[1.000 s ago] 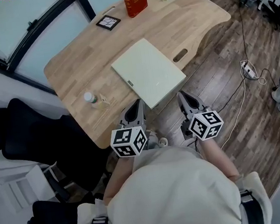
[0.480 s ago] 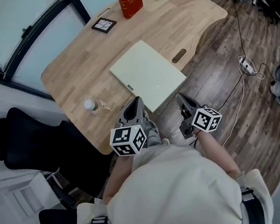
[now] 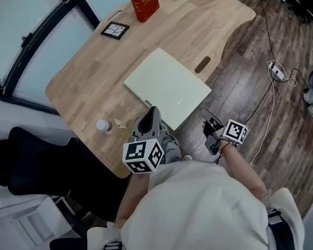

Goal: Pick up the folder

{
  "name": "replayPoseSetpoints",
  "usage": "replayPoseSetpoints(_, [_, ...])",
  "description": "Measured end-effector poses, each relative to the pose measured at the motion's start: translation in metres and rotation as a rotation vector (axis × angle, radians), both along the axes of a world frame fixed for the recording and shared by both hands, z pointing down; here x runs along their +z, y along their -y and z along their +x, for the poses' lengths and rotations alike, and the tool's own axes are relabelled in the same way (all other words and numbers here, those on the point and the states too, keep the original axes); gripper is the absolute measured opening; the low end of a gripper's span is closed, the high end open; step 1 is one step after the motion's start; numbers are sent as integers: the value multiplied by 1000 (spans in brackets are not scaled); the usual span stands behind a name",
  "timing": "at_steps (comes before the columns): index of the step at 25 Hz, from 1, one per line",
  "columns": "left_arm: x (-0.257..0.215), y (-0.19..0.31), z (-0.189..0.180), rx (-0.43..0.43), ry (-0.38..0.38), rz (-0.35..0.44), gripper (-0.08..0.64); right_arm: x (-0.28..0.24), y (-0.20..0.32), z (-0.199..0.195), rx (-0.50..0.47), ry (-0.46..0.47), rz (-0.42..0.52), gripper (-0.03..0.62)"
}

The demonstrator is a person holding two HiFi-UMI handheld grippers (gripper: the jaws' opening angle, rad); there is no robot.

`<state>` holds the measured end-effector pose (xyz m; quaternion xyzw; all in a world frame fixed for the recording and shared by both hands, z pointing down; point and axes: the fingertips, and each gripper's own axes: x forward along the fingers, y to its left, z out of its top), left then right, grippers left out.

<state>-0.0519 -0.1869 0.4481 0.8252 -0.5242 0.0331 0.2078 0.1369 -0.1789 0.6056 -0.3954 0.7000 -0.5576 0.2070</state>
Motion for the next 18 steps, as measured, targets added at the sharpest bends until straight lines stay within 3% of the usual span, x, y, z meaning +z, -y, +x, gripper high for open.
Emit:
replayPoseSetpoints(7, [2,9,-4,-6,-15,-5,20,16,12,-5,-11,86,-6,292])
replayPoseSetpoints(18, [5,17,-15,-26,-24,-15,21,38,34,-23,7,165,-85,430])
